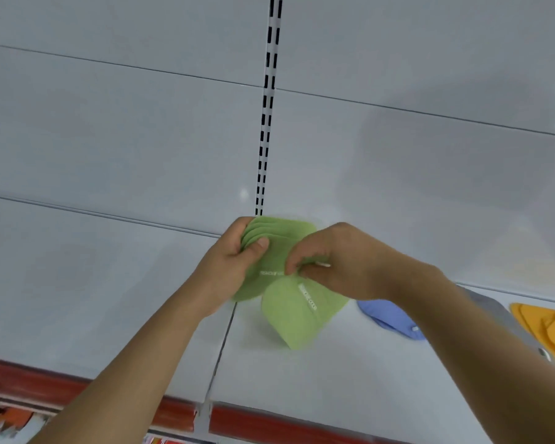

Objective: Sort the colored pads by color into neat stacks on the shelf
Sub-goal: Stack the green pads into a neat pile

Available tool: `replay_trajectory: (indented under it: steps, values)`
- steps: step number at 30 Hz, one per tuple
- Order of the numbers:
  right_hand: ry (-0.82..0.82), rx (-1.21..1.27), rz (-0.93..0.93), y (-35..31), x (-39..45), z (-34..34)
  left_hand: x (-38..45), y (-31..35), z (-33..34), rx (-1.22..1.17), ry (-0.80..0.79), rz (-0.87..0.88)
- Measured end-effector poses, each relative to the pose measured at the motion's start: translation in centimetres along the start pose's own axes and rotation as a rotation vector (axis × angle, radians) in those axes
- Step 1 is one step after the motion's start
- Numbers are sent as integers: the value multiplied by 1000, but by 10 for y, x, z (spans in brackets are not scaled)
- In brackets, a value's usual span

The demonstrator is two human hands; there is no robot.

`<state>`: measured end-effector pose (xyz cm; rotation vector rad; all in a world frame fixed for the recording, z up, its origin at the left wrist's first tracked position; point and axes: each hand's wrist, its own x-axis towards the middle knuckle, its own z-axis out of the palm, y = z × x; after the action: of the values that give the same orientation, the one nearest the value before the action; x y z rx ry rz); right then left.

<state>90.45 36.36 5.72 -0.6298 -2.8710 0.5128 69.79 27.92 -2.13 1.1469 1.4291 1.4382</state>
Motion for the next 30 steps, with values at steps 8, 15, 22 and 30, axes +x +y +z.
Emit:
replay_trajectory:
  steps: [8, 15, 22, 30]
  values:
    - [324, 184, 131, 4, -2, 61, -6, -12, 9, -102, -46, -77]
    - [467, 169, 428, 30, -30, 90, -4, -19, 2, -116, 27, -57]
    - [383, -112, -84, 25, -10, 43, 1, -16, 5, -171, -3, -60]
    - [320, -181, -189, 25, 1, 30, -4, -12, 2, -180, -100, -19]
